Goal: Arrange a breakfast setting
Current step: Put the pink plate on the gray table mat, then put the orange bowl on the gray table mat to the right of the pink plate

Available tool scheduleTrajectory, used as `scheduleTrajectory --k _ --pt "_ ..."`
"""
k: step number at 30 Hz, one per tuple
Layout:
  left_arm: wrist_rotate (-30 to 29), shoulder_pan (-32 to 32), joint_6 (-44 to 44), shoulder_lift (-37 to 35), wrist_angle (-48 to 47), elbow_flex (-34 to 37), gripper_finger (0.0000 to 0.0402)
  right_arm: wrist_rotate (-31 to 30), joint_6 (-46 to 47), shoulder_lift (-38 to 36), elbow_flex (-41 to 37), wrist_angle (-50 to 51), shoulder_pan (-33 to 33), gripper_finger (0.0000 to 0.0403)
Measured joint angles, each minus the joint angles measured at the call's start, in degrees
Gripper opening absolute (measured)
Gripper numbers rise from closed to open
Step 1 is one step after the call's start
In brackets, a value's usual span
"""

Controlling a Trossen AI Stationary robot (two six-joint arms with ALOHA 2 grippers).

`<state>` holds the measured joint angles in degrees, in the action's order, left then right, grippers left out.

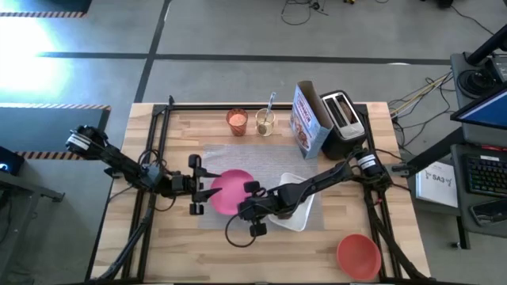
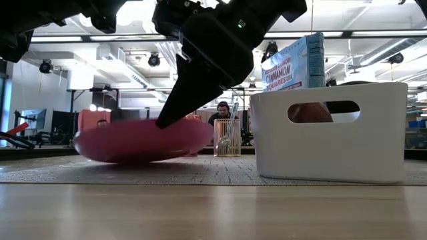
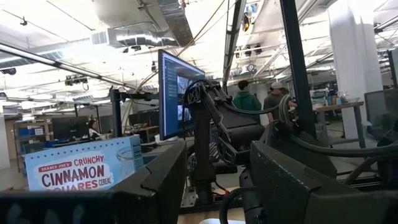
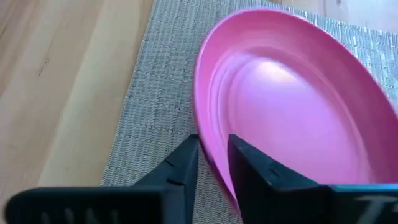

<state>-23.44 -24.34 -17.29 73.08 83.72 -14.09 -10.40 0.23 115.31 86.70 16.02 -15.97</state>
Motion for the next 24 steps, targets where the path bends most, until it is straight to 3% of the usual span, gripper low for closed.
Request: scheduleTrajectory --k 10,17,24 --pt "0.0 0.0 0.3 0.0 -0.8 0.0 0.0162 -0.1 2.8 -3.0 -0.1 4.2 0.0 0.0116" --pt "0.1 0.0 2.7 0.0 -2.8 0.0 0.0162 0.4 13.9 -10.7 0.0 18.7 -0.6 0.0107" --pt "0.1 -0.1 4.1 0.0 -2.9 0.0 0.0162 1.1 29.4 -15.3 -0.2 38.2 -5.3 0.0095"
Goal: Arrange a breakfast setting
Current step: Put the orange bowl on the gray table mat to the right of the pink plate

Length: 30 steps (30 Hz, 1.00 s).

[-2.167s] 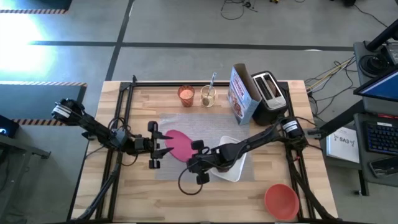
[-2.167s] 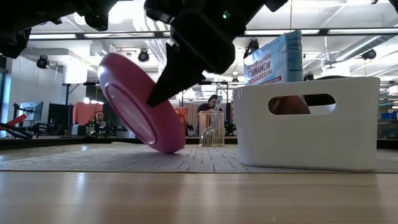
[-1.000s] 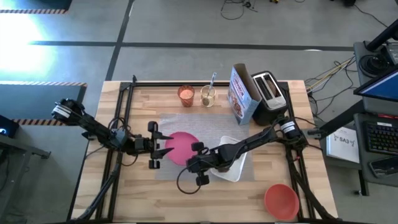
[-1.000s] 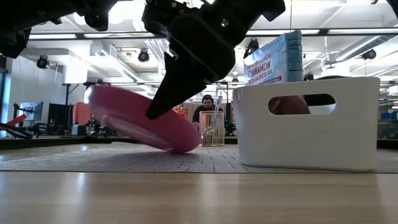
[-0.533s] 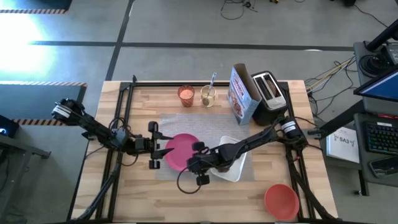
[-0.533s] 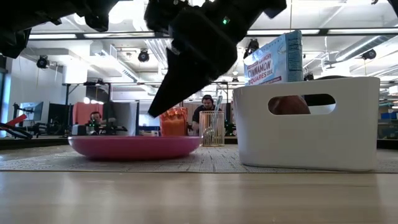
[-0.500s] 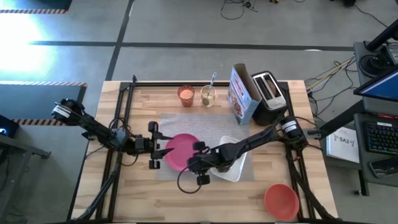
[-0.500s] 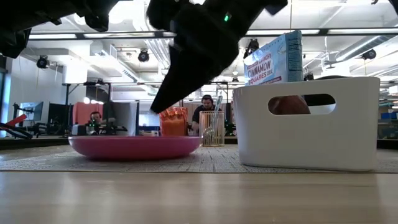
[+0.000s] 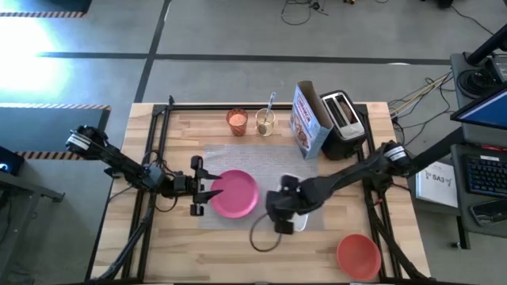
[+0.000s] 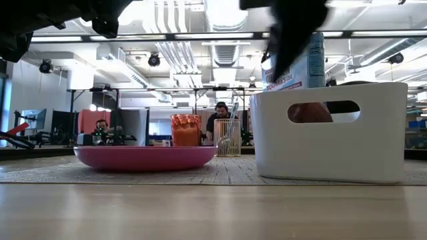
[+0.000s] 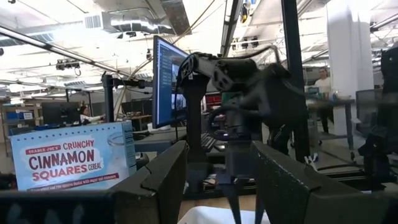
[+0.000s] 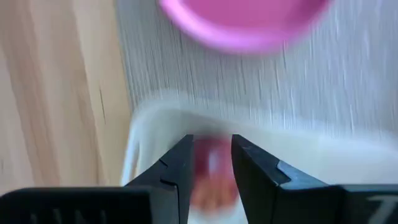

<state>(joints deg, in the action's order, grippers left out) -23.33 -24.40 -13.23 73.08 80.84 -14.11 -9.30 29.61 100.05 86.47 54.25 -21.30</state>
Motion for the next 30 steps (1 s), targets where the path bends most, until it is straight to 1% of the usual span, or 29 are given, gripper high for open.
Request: scheduleTrajectory --k 3,6,10,13,17,21,23,30 --pt "0.0 0.0 0.5 0.0 -0.3 0.0 0.0162 3.5 4.9 -0.2 -0.1 5.0 -2.9 0.0094" --pt "0.0 -0.1 0.5 0.0 -0.4 0.0 0.0162 6.9 8.4 -0.1 -0.2 5.0 -5.8 0.0093" --pt "0.0 0.0 0.5 0.0 -0.4 0.0 0.0162 8.0 15.3 0.0 -0.1 5.8 -9.0 0.0093" --pt "0.0 -0.1 0.5 0.0 -0.4 0.0 0.0162 8.9 21.6 -0.1 -0.1 9.5 -11.4 0.0093" --pt "-0.1 -0.1 0.7 0.0 -1.5 0.0 0.0162 16.4 29.1 -0.2 -0.1 16.1 -13.7 0.0093" --pt "-0.1 -0.1 2.3 0.0 -2.5 0.0 0.0162 23.3 39.4 -0.2 -0.9 16.5 -14.7 0.0093" --pt "-0.1 -0.1 2.8 0.0 -2.5 0.0 0.0162 24.5 44.6 -0.2 -1.0 15.2 -15.8 0.0093" --pt "-0.1 0.0 2.8 0.0 -2.6 0.0 0.0162 24.3 59.8 -0.2 -1.7 13.7 -19.5 0.0093"
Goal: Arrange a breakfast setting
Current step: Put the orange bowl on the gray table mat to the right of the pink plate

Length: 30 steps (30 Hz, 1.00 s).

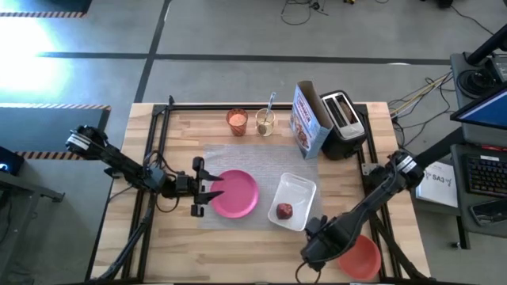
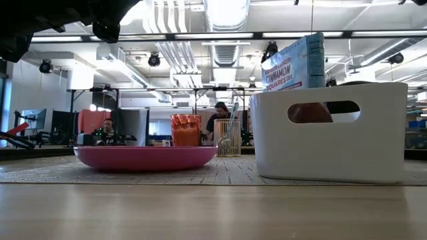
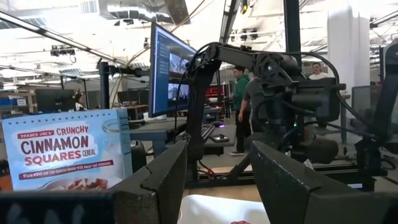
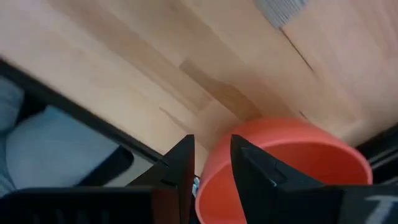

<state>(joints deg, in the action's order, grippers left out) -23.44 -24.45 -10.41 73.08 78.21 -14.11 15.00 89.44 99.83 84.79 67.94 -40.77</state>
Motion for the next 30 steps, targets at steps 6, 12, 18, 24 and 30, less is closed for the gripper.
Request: scheduleTrajectory --k 6,12,18,24,30 --pt "0.0 0.0 -0.4 0.0 -0.7 0.0 0.0162 0.3 11.7 0.0 -2.0 0.1 -2.4 0.0093" --pt "0.0 0.0 -7.1 0.0 -0.7 0.0 0.0162 0.4 19.2 0.0 -2.1 -0.7 -4.2 0.0093" --pt "0.0 0.0 -8.8 0.0 -0.6 -0.9 0.0162 0.0 23.5 0.3 -2.1 -1.0 -4.6 0.0093" --pt "0.0 0.0 -10.5 0.0 -0.7 -1.4 0.0162 0.0 26.6 1.3 -2.1 -1.4 -5.1 0.0093" --pt "0.0 0.0 -11.9 0.0 -0.8 -1.6 0.0162 0.0 27.5 2.8 -2.1 -1.6 -5.8 0.0093"
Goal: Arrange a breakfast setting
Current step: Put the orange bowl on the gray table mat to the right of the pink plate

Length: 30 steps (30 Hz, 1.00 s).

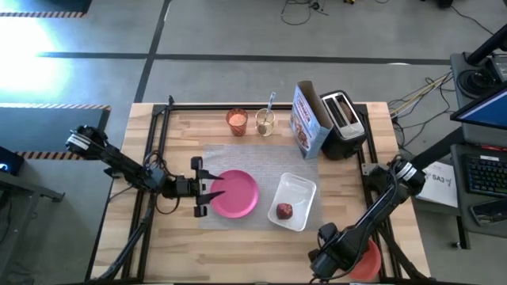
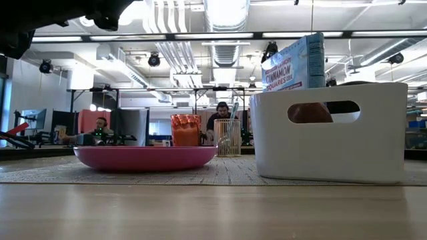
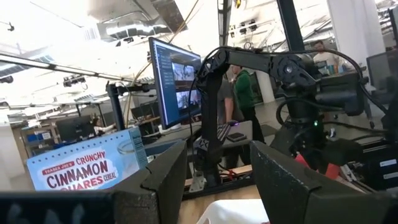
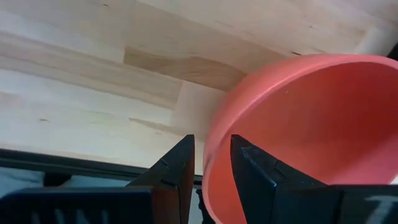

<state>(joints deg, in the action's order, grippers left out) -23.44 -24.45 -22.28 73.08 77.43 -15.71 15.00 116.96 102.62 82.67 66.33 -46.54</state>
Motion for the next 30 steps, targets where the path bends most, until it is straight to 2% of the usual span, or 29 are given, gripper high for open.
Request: scheduleTrajectory --k 15,19,24,30 --pt "0.0 0.0 -5.7 0.0 -0.9 -0.4 0.0162 0.0 -2.2 1.2 -4.9 -5.8 0.0 0.0091" --pt "0.0 0.0 -5.8 0.0 -0.9 -0.4 0.0162 0.3 -4.4 1.2 -5.4 -5.9 0.0 0.0068" --pt "0.0 0.0 -6.4 0.0 -0.8 -0.4 0.0162 0.7 -7.1 1.2 -5.4 -6.0 0.0 0.0015" --pt "0.0 0.0 -8.2 0.0 -0.8 -0.4 0.0162 3.9 -8.4 1.2 -4.3 -7.3 0.1 0.0009"
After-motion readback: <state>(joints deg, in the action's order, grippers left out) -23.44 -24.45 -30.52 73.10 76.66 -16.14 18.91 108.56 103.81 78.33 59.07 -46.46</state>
